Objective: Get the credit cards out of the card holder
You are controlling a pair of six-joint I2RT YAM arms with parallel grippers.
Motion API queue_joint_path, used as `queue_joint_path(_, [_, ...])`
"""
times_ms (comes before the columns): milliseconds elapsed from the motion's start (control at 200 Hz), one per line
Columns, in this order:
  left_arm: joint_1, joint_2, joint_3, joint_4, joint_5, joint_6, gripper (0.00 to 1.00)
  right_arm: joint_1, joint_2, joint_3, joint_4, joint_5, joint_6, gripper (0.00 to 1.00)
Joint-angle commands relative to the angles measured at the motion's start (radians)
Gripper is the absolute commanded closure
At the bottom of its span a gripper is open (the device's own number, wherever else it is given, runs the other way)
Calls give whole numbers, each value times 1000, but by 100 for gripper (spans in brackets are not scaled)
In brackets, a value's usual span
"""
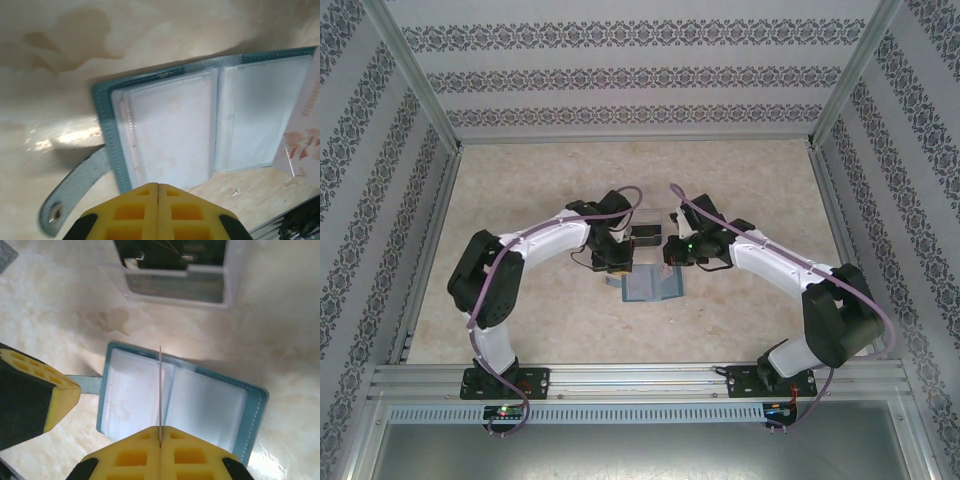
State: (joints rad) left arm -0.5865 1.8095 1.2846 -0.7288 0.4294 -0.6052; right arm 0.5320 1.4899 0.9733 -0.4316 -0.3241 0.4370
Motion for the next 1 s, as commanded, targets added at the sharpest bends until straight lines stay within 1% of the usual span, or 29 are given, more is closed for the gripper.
queue_joint_path(0, [35, -75, -55, 42, -44, 13, 100, -12, 14, 61, -67, -4, -220, 96])
queue_joint_path(150, [79, -147, -119, 85, -53, 7, 100, -39, 21, 92, -80, -33, -433, 96])
queue_joint_path(300, [116, -195, -165, 99, -66, 10, 100, -38, 26, 125, -123, -41, -752, 95])
queue_joint_path(410, [130, -220, -191, 105, -68, 9, 100, -38, 39, 180, -162, -27, -945, 97])
queue_joint_path(570, [140, -248, -228, 119, -67, -3, 100, -36, 92, 289, -231, 1, -1178, 100])
queue_joint_path(769, [144, -272, -267, 135, -67, -19, 100, -36, 214, 475, -354, 38, -1333, 100])
queue_joint_path(999, [155, -279, -275, 134, -71, -21, 100, -39, 370, 698, -499, 29, -1422, 100])
